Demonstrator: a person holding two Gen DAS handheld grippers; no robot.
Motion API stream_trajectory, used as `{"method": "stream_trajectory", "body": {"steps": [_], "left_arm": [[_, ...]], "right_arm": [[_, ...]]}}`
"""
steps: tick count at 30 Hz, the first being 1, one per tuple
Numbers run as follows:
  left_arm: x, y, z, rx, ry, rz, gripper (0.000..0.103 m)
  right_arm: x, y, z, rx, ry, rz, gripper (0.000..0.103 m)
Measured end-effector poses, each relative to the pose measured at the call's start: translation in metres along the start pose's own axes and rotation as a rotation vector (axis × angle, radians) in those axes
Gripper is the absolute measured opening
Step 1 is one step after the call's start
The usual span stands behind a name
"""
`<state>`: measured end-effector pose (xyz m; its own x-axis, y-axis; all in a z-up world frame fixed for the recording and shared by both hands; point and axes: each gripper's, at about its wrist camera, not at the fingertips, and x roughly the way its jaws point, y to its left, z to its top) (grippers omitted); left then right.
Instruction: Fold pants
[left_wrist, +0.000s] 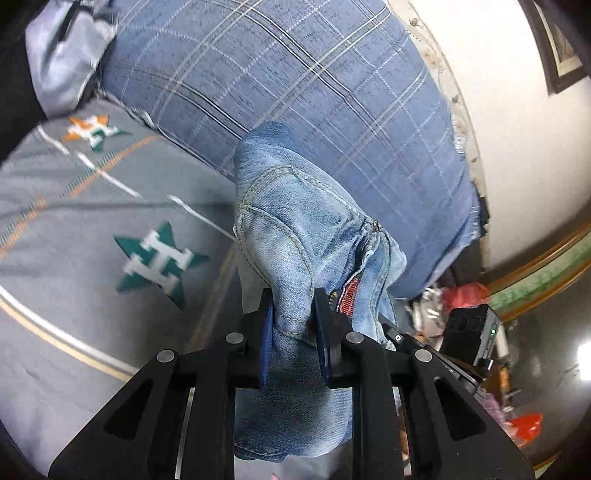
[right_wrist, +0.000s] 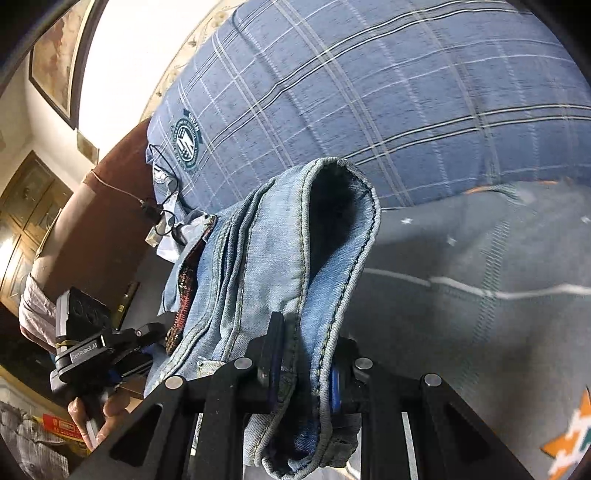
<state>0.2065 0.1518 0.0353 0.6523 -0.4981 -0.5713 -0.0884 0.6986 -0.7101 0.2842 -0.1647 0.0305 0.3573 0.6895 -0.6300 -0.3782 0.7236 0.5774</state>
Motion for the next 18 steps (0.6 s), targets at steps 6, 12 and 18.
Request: {"method": "stream_trajectory", "body": {"steps": [6, 12, 18], "left_arm": [[0.031, 0.013, 0.006, -0.008, 0.023, 0.064, 0.019], [0.063, 0.02, 0.002, 0.004, 0.075, 0.159, 0.019], [0.077, 0.034, -0.002, -0.012, 0.087, 0.211, 0.019]], "right_arm": [[0.035, -0.023, -0.002, 0.022, 0.027, 0.017, 0.019], [0.051, -0.045, 0.0, 0.063, 0.062, -0.043, 0.019], [0.072, -0.065, -0.008, 0.108, 0.11, -0.103, 0.019]]}}
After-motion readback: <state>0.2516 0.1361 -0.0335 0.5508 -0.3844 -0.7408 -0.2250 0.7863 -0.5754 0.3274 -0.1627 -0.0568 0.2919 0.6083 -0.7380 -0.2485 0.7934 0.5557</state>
